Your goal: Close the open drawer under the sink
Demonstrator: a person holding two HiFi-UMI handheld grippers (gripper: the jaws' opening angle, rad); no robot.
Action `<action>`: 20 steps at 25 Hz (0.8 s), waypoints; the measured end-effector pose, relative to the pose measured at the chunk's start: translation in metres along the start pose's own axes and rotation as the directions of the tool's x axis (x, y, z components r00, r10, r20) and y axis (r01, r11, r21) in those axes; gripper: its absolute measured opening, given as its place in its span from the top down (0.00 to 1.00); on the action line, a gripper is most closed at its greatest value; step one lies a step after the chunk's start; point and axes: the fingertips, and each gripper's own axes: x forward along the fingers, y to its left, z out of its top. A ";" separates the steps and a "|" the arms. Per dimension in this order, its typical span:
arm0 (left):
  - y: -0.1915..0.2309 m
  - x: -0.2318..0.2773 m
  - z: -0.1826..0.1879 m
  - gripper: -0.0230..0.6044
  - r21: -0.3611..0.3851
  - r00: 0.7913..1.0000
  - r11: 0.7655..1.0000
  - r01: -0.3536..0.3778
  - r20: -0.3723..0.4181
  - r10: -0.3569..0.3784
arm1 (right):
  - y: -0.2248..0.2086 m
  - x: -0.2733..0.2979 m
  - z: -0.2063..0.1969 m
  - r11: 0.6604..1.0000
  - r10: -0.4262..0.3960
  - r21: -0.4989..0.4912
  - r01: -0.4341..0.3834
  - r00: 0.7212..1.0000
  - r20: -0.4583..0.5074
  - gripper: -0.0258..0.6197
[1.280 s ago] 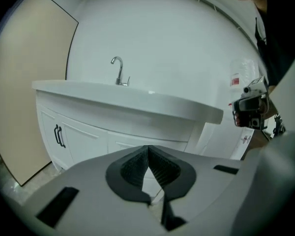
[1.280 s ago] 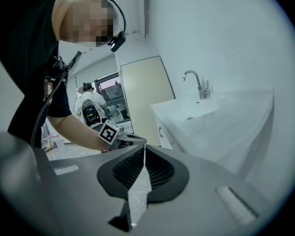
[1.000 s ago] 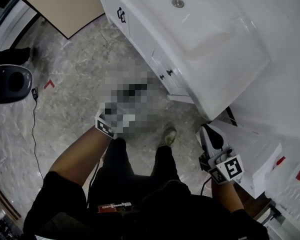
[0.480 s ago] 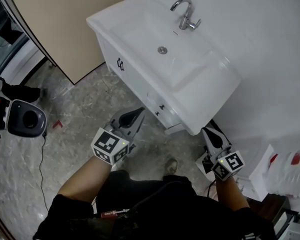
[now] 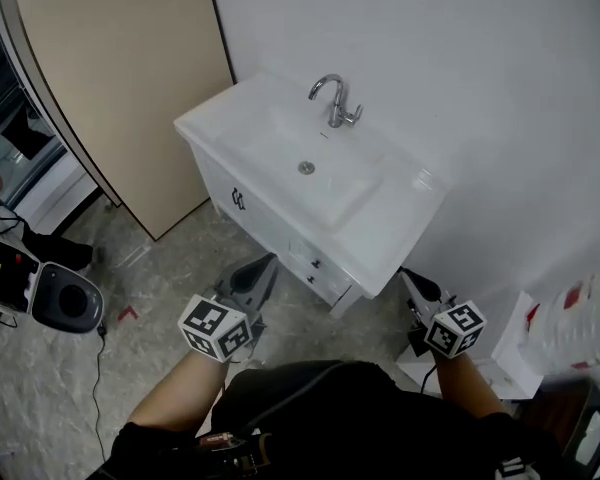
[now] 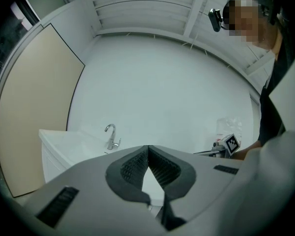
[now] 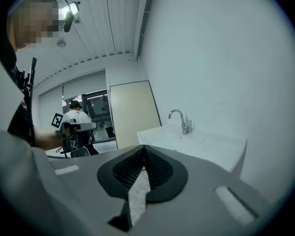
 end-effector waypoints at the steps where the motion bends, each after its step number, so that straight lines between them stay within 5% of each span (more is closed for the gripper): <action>1: -0.004 -0.005 0.007 0.96 -0.001 1.000 1.000 -0.001 0.008 0.001 | 0.002 -0.004 0.007 1.000 -0.004 -0.007 0.004 1.000 0.000 0.96; 20: -0.019 -0.062 0.129 0.96 -0.031 0.985 0.998 -0.055 0.161 0.059 | 0.019 -0.044 0.126 1.000 -0.012 -0.016 0.013 0.995 0.098 0.96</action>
